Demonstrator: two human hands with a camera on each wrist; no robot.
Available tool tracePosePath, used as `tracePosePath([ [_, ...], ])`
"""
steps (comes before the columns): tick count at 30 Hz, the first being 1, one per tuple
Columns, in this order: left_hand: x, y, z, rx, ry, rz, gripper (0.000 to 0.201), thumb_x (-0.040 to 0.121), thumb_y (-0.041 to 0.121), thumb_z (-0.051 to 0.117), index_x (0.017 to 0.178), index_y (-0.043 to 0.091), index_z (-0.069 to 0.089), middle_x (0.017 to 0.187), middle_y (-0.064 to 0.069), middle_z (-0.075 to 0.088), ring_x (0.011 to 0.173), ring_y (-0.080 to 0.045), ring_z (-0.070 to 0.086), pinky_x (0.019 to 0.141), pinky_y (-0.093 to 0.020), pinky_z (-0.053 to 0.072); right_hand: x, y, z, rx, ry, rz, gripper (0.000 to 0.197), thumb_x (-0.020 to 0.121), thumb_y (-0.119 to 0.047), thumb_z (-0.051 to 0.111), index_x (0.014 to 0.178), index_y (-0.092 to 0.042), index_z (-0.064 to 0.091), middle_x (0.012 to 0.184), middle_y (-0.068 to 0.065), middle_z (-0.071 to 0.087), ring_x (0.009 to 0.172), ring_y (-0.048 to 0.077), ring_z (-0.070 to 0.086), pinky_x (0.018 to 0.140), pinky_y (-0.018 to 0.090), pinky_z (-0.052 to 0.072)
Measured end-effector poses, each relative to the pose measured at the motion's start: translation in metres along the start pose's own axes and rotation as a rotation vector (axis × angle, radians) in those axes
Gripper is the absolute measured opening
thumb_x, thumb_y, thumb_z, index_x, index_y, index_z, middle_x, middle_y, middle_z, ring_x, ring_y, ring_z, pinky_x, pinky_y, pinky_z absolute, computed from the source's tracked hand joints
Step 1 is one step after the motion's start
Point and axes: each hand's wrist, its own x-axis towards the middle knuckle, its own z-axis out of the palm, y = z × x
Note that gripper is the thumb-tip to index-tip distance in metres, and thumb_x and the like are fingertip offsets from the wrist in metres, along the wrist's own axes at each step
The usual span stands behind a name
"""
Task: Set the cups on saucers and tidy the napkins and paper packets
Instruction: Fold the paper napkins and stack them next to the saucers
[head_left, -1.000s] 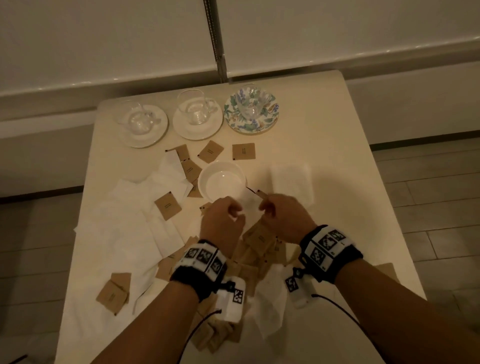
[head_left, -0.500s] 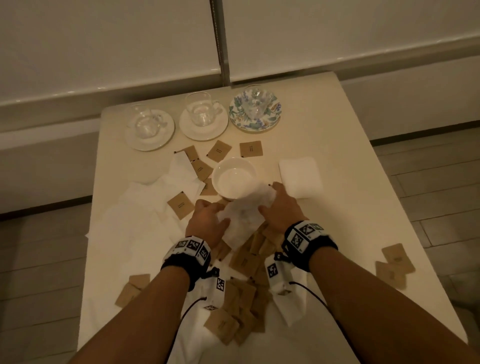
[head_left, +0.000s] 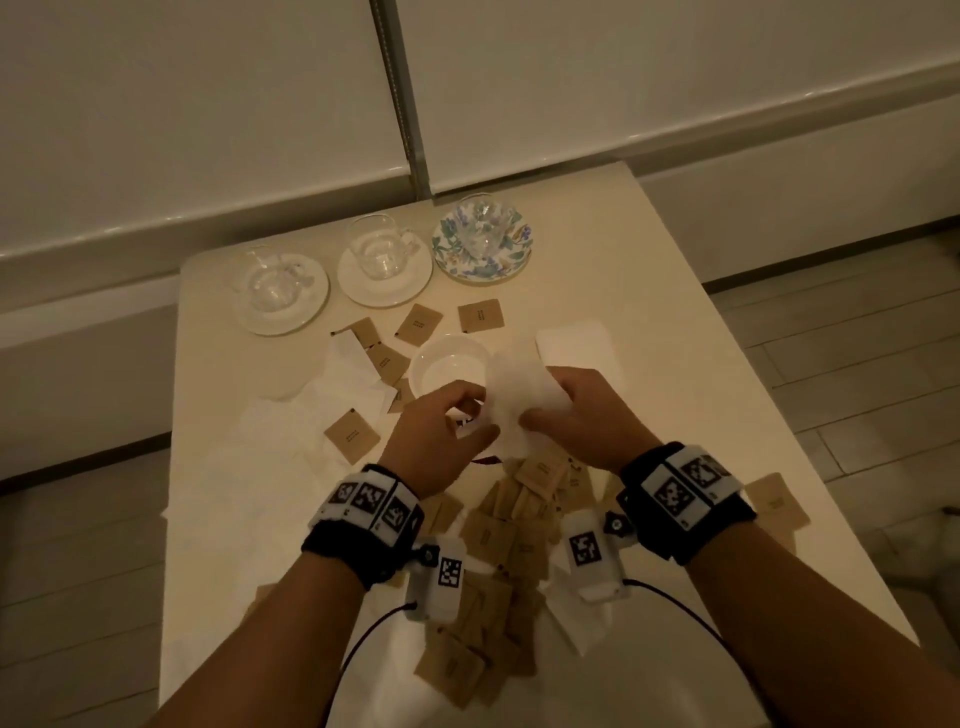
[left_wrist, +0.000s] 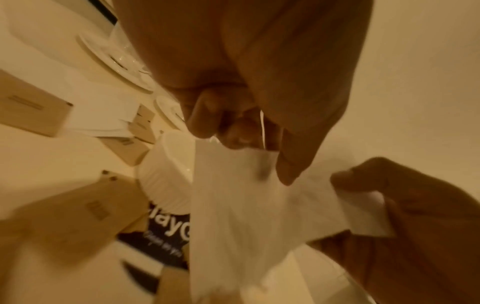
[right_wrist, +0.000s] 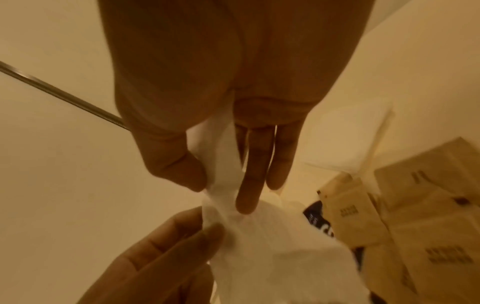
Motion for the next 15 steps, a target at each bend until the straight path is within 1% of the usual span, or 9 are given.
tracePosePath([
  [2,0.011,0.012,-0.006,-0.053,-0.005,0.009,0.02,0.084,0.024,0.076,0.1,0.027,0.064,0.081,0.015,0.06,0.055,0.007,0.051,0.056,-0.008,0.037,0.0,-0.001,-0.013,0.092,0.021,-0.017,0.015,0.08,-0.011,0.073,0.091,-0.019,0.067,0.087,-0.001,0.07,0.076,0.012,0.067,0.06,0.019,0.054],
  [4,0.021,0.022,-0.011,-0.124,-0.027,-0.015,0.018,0.084,0.021,0.076,0.099,0.022,0.066,0.074,0.011,0.057,0.049,0.002,0.047,0.054,-0.011,0.039,0.001,0.001,-0.024,0.176,0.063,-0.025,0.02,0.081,-0.006,0.072,0.09,-0.023,0.066,0.087,-0.005,0.07,0.074,0.008,0.068,0.06,0.018,0.055],
  [6,0.029,0.032,-0.015,-0.112,-0.075,-0.034,0.017,0.085,0.02,0.075,0.1,0.018,0.068,0.073,0.006,0.057,0.053,-0.002,0.048,0.057,-0.018,0.043,0.003,0.003,-0.033,0.232,0.114,-0.028,0.02,0.082,-0.001,0.07,0.095,-0.016,0.068,0.088,-0.002,0.071,0.073,0.007,0.068,0.063,0.023,0.056],
  [7,0.033,0.037,-0.016,-0.113,-0.095,-0.033,0.012,0.086,0.019,0.074,0.097,0.017,0.069,0.072,0.005,0.057,0.053,-0.002,0.049,0.056,-0.017,0.043,0.004,0.004,-0.038,0.236,0.143,-0.026,0.019,0.081,0.0,0.069,0.095,-0.013,0.069,0.086,0.0,0.07,0.071,0.008,0.067,0.063,0.024,0.056],
  [9,0.038,0.044,-0.02,-0.13,-0.101,-0.021,0.002,0.087,0.017,0.072,0.086,0.017,0.071,0.067,0.007,0.058,0.052,0.002,0.05,0.053,-0.011,0.04,0.006,0.007,-0.045,0.244,0.197,-0.027,0.017,0.081,0.0,0.068,0.092,-0.013,0.067,0.081,-0.002,0.069,0.066,0.005,0.065,0.059,0.021,0.051],
  [11,0.042,0.048,-0.022,-0.105,-0.076,-0.009,0.007,0.087,0.016,0.071,0.08,0.017,0.07,0.071,0.006,0.061,0.058,0.001,0.051,0.056,-0.009,0.038,0.01,0.009,-0.052,0.289,0.236,-0.005,0.018,0.08,-0.001,0.069,0.092,-0.013,0.066,0.081,-0.002,0.069,0.068,0.009,0.066,0.058,0.021,0.051],
  [13,0.044,0.054,-0.022,-0.124,-0.068,-0.015,0.007,0.086,0.013,0.07,0.078,0.014,0.069,0.082,0.002,0.065,0.07,-0.001,0.055,0.063,-0.008,0.039,0.015,0.011,-0.058,0.389,0.261,0.035,0.02,0.08,-0.004,0.071,0.097,-0.011,0.065,0.089,0.006,0.072,0.079,0.024,0.07,0.064,0.033,0.058],
  [14,0.044,0.056,-0.022,-0.17,-0.066,-0.029,0.008,0.085,0.011,0.07,0.078,0.012,0.068,0.083,0.001,0.065,0.072,-0.002,0.056,0.066,-0.01,0.04,0.017,0.012,-0.059,0.447,0.275,0.046,0.026,0.079,-0.008,0.074,0.103,-0.011,0.064,0.095,0.007,0.072,0.085,0.026,0.07,0.067,0.037,0.059],
  [15,0.044,0.058,-0.021,-0.241,-0.058,-0.048,0.011,0.085,0.009,0.069,0.075,0.01,0.066,0.079,0.0,0.063,0.07,-0.005,0.055,0.068,-0.014,0.04,0.018,0.014,-0.058,0.504,0.291,0.06,0.038,0.078,-0.015,0.079,0.111,-0.012,0.061,0.102,0.005,0.071,0.09,0.023,0.07,0.068,0.035,0.059],
])
